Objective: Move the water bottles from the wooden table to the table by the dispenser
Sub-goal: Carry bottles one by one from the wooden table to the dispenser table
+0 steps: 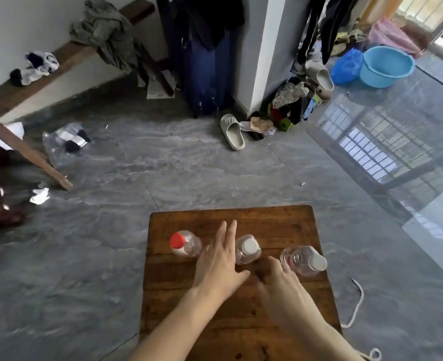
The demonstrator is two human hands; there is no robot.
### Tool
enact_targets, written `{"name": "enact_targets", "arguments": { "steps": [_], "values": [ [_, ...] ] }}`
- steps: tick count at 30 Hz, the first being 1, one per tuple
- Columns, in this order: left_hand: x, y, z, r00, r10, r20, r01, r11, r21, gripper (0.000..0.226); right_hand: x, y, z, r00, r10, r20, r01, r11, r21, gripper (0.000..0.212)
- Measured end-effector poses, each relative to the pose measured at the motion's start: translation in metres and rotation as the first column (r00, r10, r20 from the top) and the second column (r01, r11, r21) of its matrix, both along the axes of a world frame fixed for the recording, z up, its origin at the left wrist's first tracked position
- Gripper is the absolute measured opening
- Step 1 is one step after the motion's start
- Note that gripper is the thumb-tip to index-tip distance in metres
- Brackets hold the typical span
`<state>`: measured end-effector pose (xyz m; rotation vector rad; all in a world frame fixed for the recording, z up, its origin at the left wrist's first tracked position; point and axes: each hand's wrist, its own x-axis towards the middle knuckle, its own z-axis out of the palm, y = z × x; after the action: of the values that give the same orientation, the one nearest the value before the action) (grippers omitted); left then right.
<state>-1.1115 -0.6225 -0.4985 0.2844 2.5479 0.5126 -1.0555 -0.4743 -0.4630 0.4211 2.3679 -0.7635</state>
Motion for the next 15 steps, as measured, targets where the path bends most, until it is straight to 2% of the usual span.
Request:
{"name": "enact_targets", "arguments": {
  "steps": [5, 8, 11, 15],
  "values": [
    [-0.002, 0.004, -0.052, 0.996, 0.081, -0.048, -0.071, 0.979, 0.189, 0.118, 0.005, -0.002, -0.066, 0.993, -0.065, 0.101, 0.073, 0.994, -0.083, 0.068],
    [-0.002, 0.009, -0.072, 0.984, 0.164, -0.070, -0.134, 0.939, 0.316, 0.103, -0.006, -0.001, -0.098, 0.986, -0.153, 0.064, 0.161, 0.978, -0.134, 0.060],
    [-0.001, 0.014, -0.084, 0.975, 0.220, -0.031, -0.187, 0.889, 0.417, 0.080, -0.017, 0.001, -0.125, 0.958, -0.286, 0.032, 0.286, 0.934, -0.216, 0.044],
    [0.003, 0.014, -0.093, 0.967, 0.256, -0.010, -0.216, 0.834, 0.508, 0.074, -0.026, 0.003, -0.153, 0.924, -0.375, 0.071, 0.377, 0.869, -0.320, 0.050]
  ]
}}
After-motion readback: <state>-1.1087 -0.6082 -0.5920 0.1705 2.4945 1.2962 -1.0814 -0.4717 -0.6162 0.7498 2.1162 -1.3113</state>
